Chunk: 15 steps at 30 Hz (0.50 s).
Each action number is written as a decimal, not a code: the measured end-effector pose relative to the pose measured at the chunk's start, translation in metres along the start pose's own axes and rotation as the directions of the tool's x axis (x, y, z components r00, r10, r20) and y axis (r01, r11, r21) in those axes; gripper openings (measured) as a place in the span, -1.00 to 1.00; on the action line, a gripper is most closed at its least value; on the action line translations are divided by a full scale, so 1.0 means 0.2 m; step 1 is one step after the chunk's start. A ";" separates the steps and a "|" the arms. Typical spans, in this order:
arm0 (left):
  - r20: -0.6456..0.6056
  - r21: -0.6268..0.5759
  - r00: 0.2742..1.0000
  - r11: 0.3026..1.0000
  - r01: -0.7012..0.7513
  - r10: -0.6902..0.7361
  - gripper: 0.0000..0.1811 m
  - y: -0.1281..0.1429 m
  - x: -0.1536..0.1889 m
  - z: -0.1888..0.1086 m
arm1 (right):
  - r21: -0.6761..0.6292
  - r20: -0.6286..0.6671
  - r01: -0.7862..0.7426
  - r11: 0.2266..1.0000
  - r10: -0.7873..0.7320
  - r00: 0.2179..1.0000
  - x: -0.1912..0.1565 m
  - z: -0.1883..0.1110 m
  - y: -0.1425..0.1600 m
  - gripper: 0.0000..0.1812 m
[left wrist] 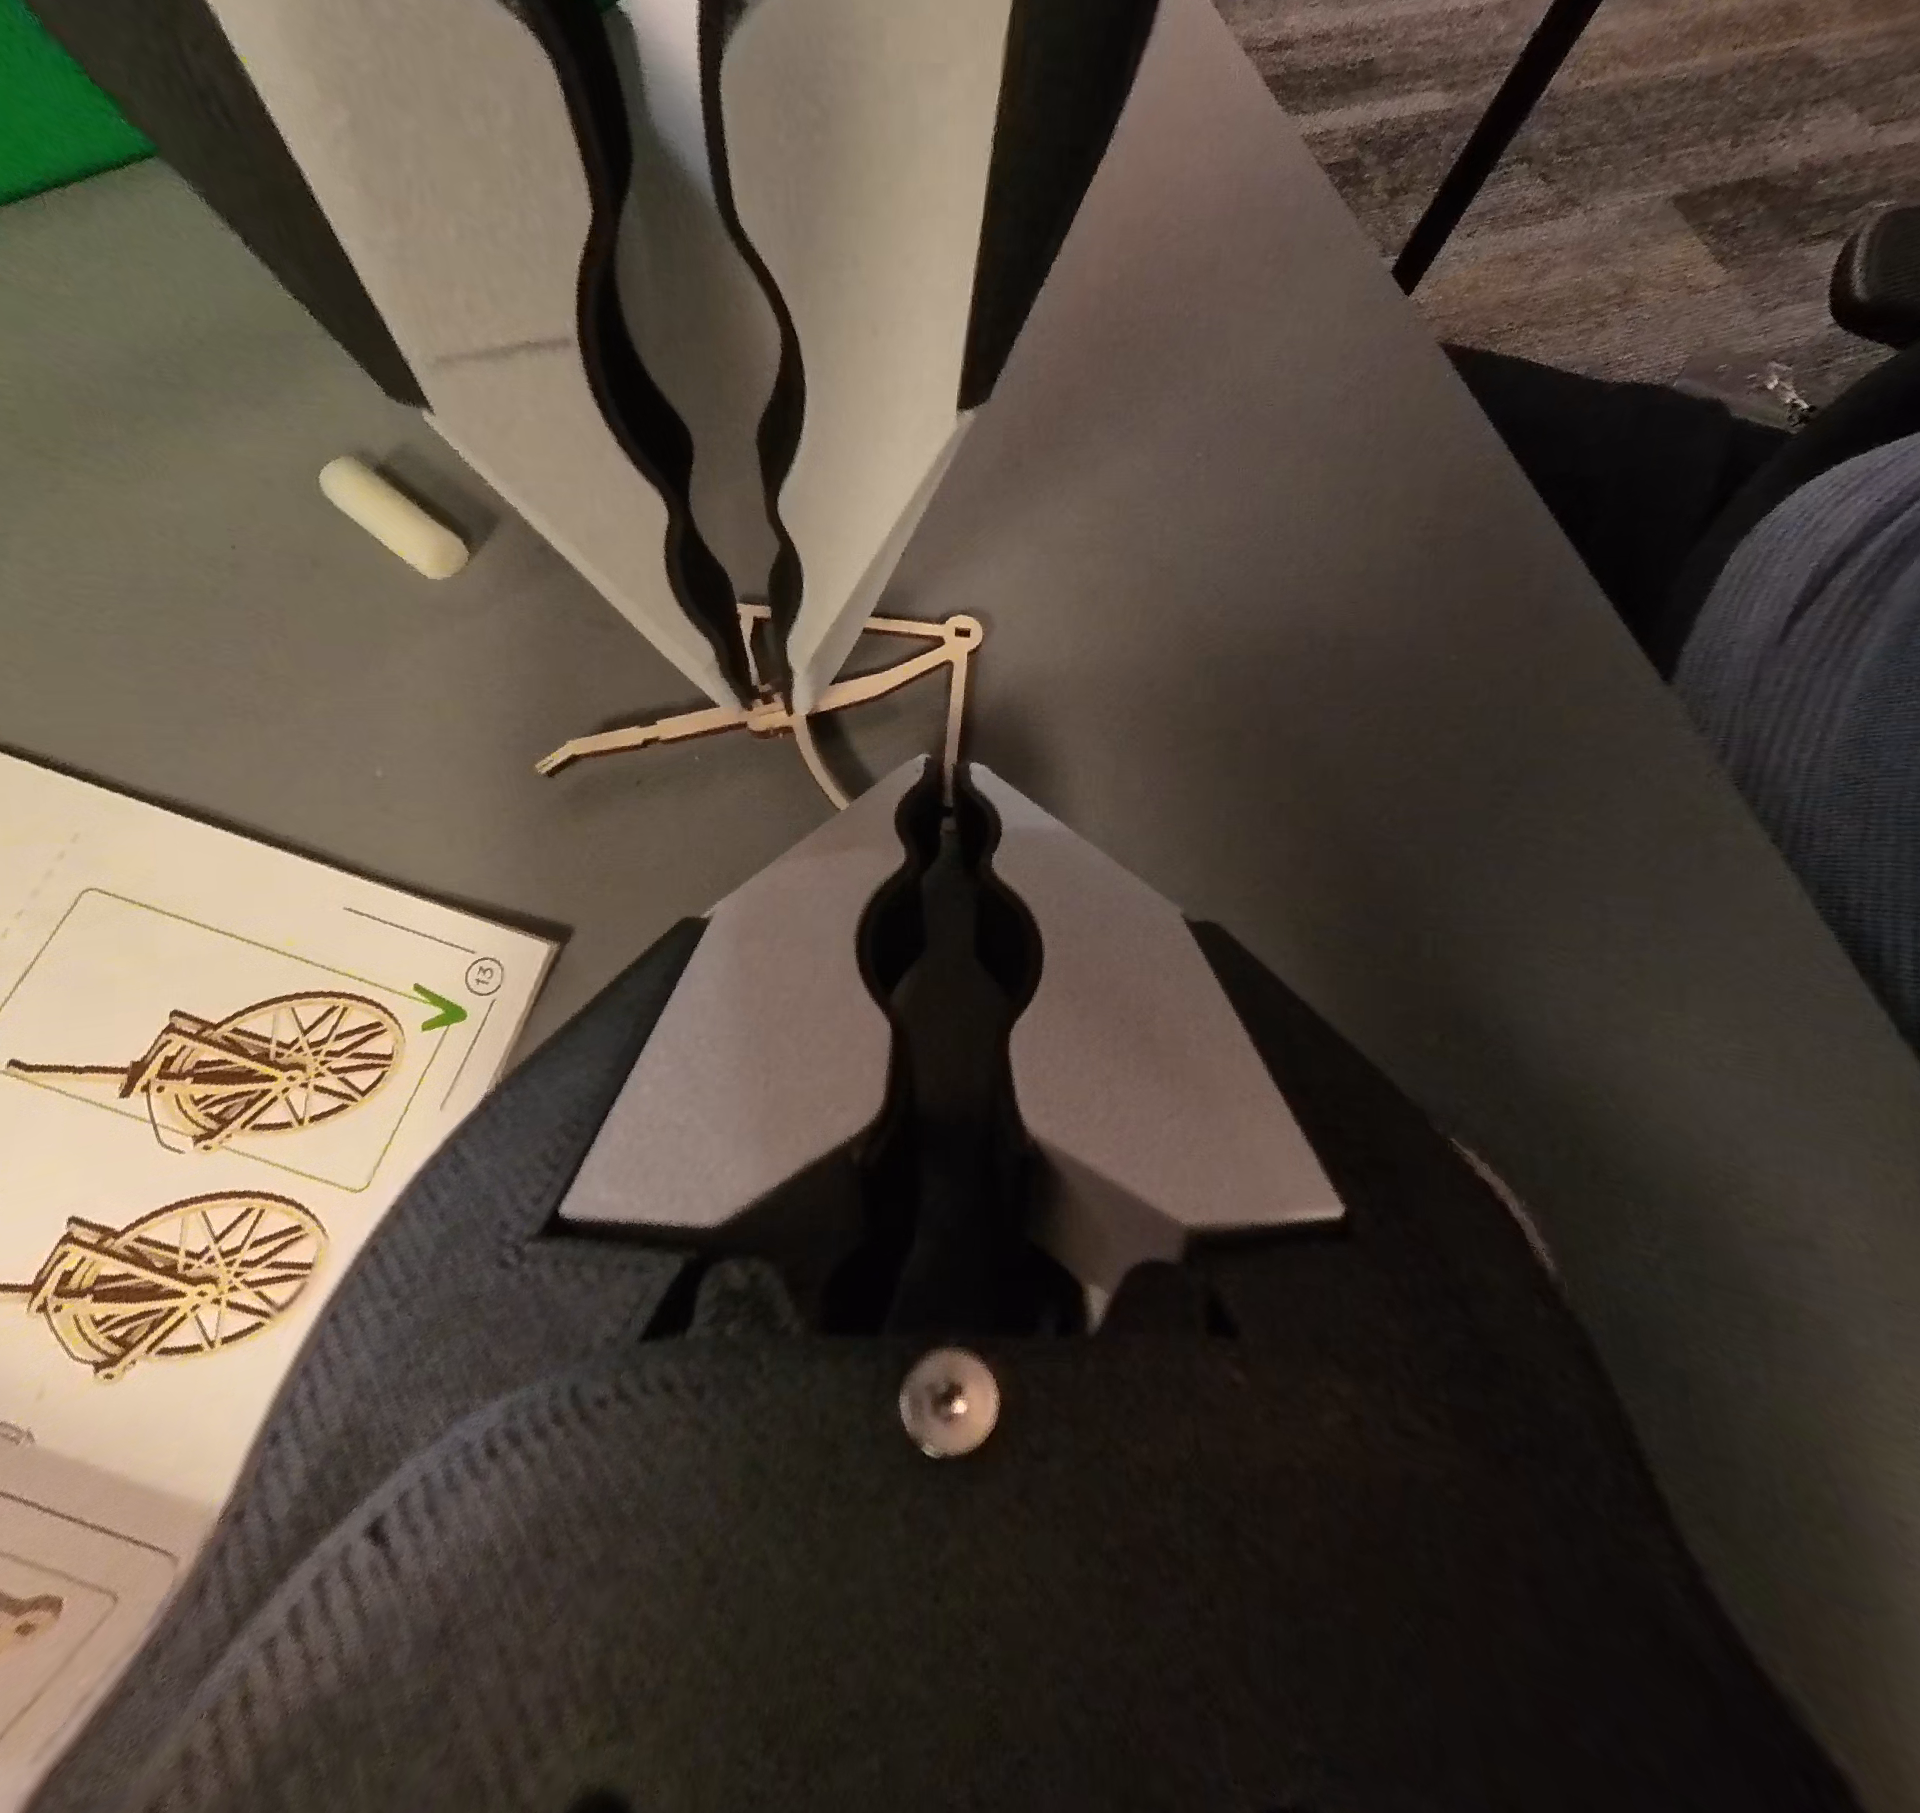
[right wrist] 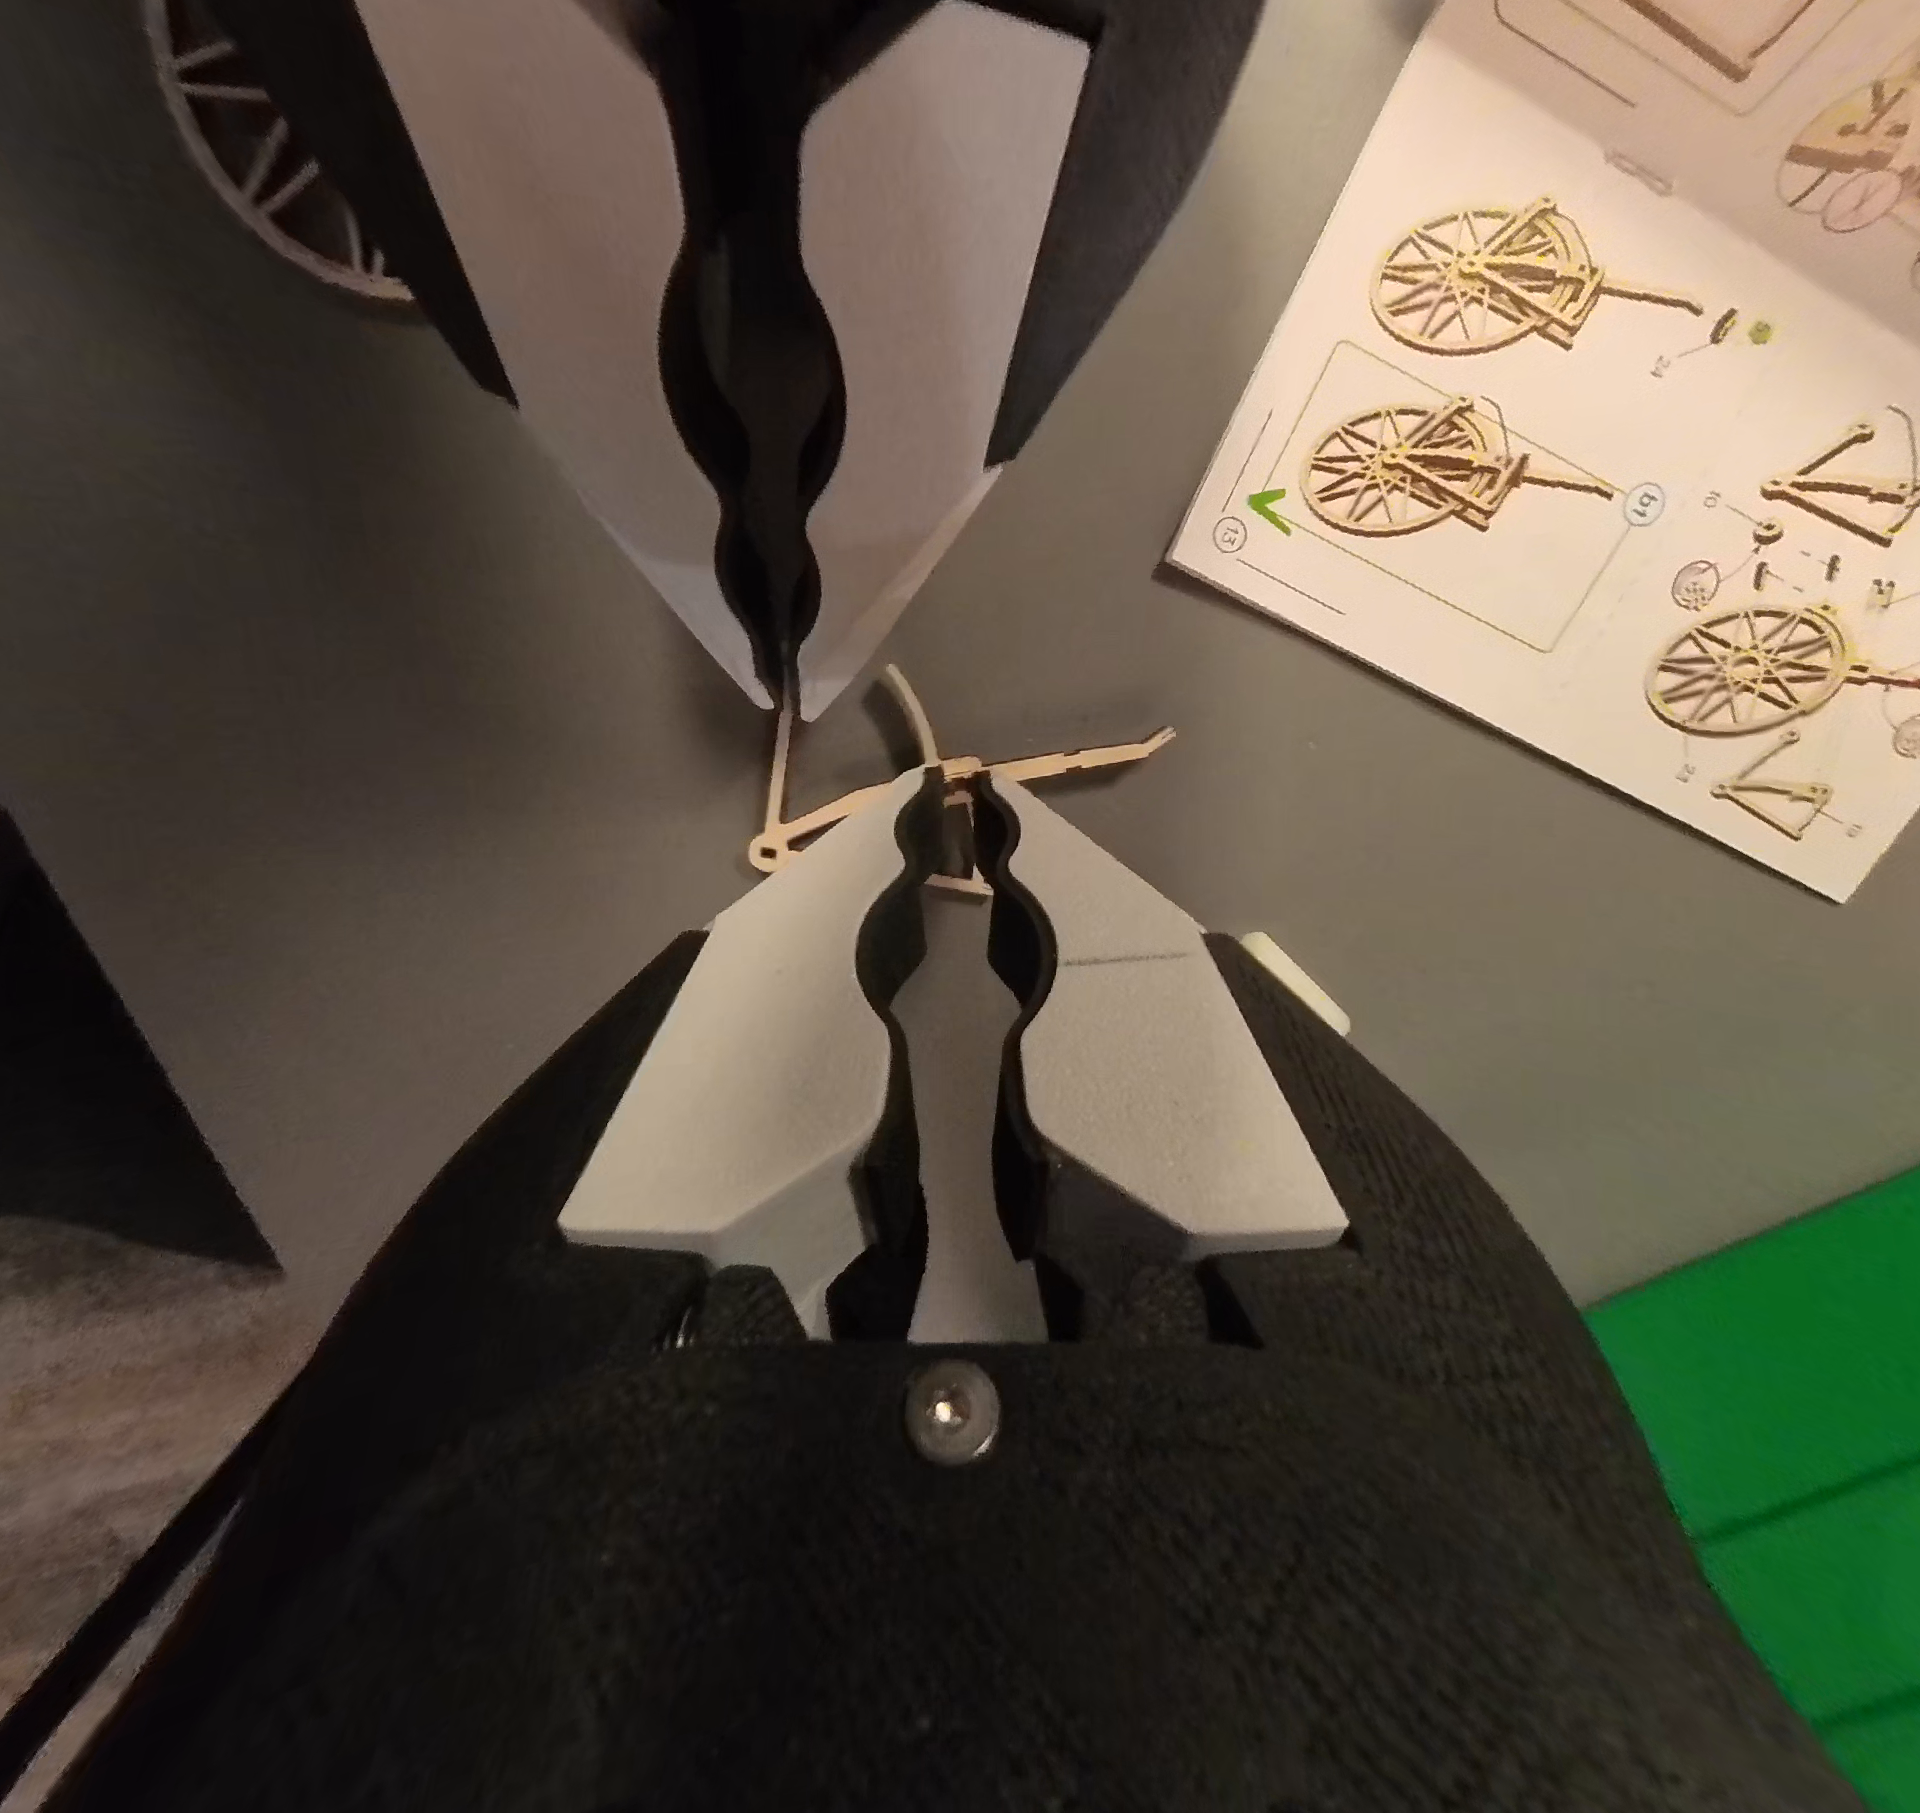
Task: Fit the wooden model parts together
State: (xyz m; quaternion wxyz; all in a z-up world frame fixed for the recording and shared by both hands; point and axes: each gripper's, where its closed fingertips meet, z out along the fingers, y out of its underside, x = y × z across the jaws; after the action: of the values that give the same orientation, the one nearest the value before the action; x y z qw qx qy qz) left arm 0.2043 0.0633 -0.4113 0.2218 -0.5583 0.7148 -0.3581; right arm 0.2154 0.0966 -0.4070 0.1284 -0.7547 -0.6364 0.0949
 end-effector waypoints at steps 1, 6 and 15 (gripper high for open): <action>0.014 0.000 1.000 1.000 -0.003 0.003 -0.99 0.00 0.00 0.00 | 0.020 -0.004 -0.001 1.000 0.001 1.000 0.00 0.00 -0.01 -0.96; 0.081 0.168 0.997 0.986 -0.015 0.001 -0.79 -0.15 -0.03 -0.16 | 0.162 0.000 -0.064 0.985 0.065 0.998 0.00 0.00 -0.03 -0.96; 0.300 0.311 0.907 0.929 0.198 -0.294 -0.48 -0.11 -0.17 -0.55 | 0.248 -0.103 -0.078 0.966 0.106 0.989 -0.01 0.00 -0.04 -0.96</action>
State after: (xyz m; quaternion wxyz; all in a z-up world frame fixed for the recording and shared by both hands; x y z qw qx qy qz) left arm 0.1501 0.1228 -0.3260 0.3701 -0.6621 0.5320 -0.3763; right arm 0.2081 0.0963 -0.4046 0.2519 -0.7663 -0.5756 0.1340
